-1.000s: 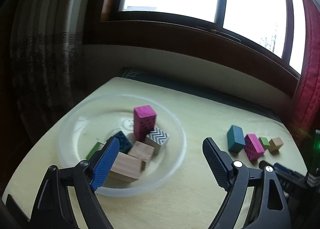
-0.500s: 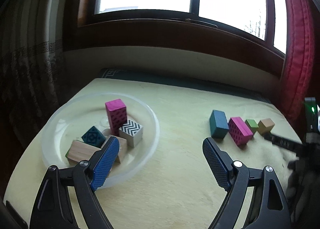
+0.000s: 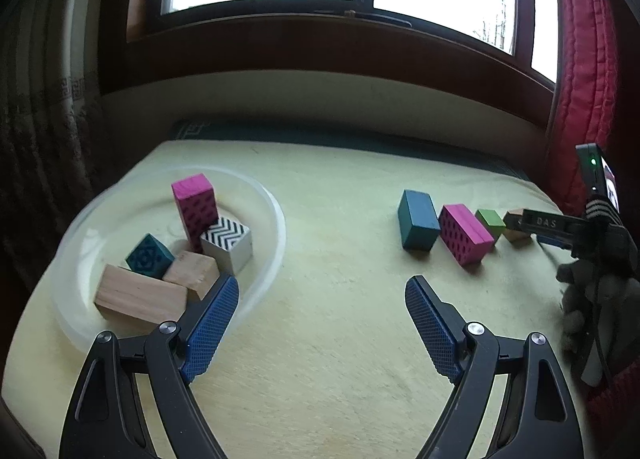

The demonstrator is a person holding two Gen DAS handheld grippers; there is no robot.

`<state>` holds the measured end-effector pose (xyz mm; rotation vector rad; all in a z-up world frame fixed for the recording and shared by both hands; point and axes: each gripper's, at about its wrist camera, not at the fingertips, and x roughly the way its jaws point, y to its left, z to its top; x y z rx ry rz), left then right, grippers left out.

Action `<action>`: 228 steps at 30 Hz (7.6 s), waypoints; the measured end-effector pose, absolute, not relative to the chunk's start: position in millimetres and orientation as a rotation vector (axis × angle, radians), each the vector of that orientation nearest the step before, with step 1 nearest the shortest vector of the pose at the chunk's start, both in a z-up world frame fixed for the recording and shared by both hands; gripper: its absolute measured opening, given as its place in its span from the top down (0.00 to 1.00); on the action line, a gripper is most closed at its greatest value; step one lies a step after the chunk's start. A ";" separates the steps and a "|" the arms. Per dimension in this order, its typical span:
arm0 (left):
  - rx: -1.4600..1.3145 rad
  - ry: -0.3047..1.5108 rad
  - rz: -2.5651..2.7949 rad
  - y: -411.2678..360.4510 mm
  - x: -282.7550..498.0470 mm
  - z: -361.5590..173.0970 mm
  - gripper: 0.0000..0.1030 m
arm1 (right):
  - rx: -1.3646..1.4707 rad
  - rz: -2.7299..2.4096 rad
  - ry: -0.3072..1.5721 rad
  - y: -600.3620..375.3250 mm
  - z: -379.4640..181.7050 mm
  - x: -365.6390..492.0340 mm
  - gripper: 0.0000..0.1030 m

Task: Organize rigid objects
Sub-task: 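Grasp the light wooden block with the right tool and lift it, then grasp the pink block with the left tool while the right tool holds the wooden block, then lift the pink block with the left tool while the right tool holds the wooden block, then carry the pink block into the bowl and open the left tool, then carry the light wooden block into the bowl and open the right tool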

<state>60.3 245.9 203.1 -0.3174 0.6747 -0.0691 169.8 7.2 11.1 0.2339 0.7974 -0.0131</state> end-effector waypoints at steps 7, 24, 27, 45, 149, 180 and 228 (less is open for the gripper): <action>-0.307 0.693 -0.084 240.9 62.7 200.3 0.16 | 0.223 -0.002 0.809 10.1 8.9 176.6 0.25; -0.293 0.767 -0.117 229.5 71.7 200.2 0.16 | 0.228 0.051 0.770 0.0 17.4 130.0 0.32; -0.287 0.770 -0.130 220.8 72.3 203.2 0.16 | 0.226 0.061 0.764 -2.7 18.6 115.0 0.32; -0.329 0.843 -0.234 163.6 111.3 209.8 0.16 | 0.290 0.109 0.704 -17.5 13.0 81.8 0.32; -0.434 0.740 0.223 336.9 106.5 192.5 0.68 | 0.327 0.075 0.668 -22.7 11.8 72.7 0.32; -0.497 0.673 0.355 354.8 64.8 199.8 0.32 | 0.293 0.047 0.677 -17.0 14.1 73.8 0.32; -0.711 0.586 0.559 377.4 -14.0 177.4 0.27 | -0.037 0.673 0.811 293.6 47.7 130.3 0.32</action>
